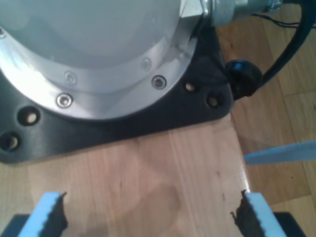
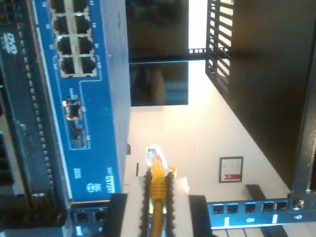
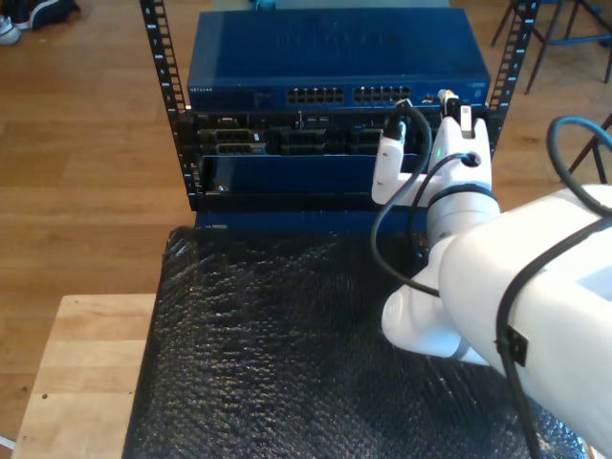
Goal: Grab the cable and plug it in
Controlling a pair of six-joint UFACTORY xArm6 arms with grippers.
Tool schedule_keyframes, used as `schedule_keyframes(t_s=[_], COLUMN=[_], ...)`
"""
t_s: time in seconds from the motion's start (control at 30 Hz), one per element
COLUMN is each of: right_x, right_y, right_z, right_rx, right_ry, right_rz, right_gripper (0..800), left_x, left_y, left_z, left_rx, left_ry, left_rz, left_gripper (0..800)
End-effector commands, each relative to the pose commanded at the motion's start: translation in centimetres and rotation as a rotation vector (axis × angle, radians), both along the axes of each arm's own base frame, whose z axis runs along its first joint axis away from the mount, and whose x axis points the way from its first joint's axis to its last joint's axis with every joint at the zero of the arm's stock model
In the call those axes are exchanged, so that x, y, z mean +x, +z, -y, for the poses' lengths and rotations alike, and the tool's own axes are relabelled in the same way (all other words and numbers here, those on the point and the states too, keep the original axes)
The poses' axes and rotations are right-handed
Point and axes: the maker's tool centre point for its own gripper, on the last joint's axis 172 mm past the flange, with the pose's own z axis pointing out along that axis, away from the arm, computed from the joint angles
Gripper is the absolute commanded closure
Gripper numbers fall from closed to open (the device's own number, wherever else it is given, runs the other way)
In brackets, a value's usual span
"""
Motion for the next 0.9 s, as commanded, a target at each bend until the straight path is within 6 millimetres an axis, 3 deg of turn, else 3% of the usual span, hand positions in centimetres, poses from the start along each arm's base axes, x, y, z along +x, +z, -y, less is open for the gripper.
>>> schedule_keyframes(t_s=[0.27, 0.63, 0.9], right_x=[1.0, 2.2, 3.3], right_y=[0.6, -1.4, -1.3], right_z=[-0.4, -1.1, -1.8], right_rx=[0.046, 0.078, 0.080], right_ry=[-0.006, -0.002, -0.003], right_rz=[0.046, 0.036, 0.065], right_gripper=[800, 800, 800], left_x=[0.0, 0.0, 0.0], left_y=[0.0, 0.0, 0.0], left_z=[0.0, 0.0, 0.0], left_rx=[0.000, 0.000, 0.000], left_ry=[0.000, 0.000, 0.000], left_rz=[0.000, 0.000, 0.000], left_gripper=[0, 0, 0])
